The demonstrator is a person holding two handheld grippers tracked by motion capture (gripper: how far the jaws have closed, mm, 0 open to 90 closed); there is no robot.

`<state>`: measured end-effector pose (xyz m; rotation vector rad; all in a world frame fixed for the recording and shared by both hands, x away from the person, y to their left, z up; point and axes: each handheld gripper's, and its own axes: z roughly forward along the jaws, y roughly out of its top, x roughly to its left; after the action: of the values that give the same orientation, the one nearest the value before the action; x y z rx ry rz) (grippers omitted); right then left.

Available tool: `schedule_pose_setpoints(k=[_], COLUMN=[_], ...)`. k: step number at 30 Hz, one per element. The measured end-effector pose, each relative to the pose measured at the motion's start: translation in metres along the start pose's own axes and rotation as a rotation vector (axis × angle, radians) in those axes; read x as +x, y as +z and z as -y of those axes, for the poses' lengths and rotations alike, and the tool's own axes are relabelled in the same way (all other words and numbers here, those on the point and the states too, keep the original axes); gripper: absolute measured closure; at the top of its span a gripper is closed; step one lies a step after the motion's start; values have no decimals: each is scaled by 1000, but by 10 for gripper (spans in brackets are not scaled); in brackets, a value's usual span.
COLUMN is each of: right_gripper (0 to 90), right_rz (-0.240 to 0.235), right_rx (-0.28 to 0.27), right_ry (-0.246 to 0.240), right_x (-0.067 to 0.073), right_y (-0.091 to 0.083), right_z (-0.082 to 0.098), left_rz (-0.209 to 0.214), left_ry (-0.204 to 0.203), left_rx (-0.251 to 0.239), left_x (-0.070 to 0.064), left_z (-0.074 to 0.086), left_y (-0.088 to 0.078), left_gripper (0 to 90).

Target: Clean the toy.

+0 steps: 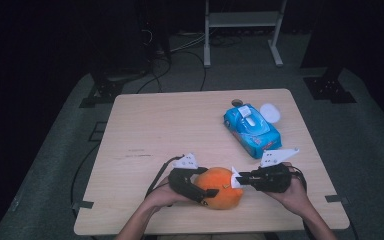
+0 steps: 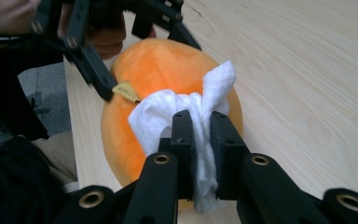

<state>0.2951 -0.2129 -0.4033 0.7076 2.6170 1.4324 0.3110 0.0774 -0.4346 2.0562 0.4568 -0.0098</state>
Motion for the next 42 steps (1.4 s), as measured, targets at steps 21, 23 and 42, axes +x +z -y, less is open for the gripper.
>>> schedule_pose_setpoints(k=[21,23,42], right_gripper=[804,804,801], right_rz=[43,50,68], right_rx=[16,-3,-4], right_ry=[-30,-52,-2], right_x=[4,10,-5], right_y=[7,6,9], right_z=[-5,-10,-6], left_rz=[-53,-58,-29], left_ry=[-6,13,49], left_rx=[-125,-114,-83], left_x=[12,10,11], left_z=[4,2,8], left_y=[-5,-4,-9], left_gripper=[214,220,209])
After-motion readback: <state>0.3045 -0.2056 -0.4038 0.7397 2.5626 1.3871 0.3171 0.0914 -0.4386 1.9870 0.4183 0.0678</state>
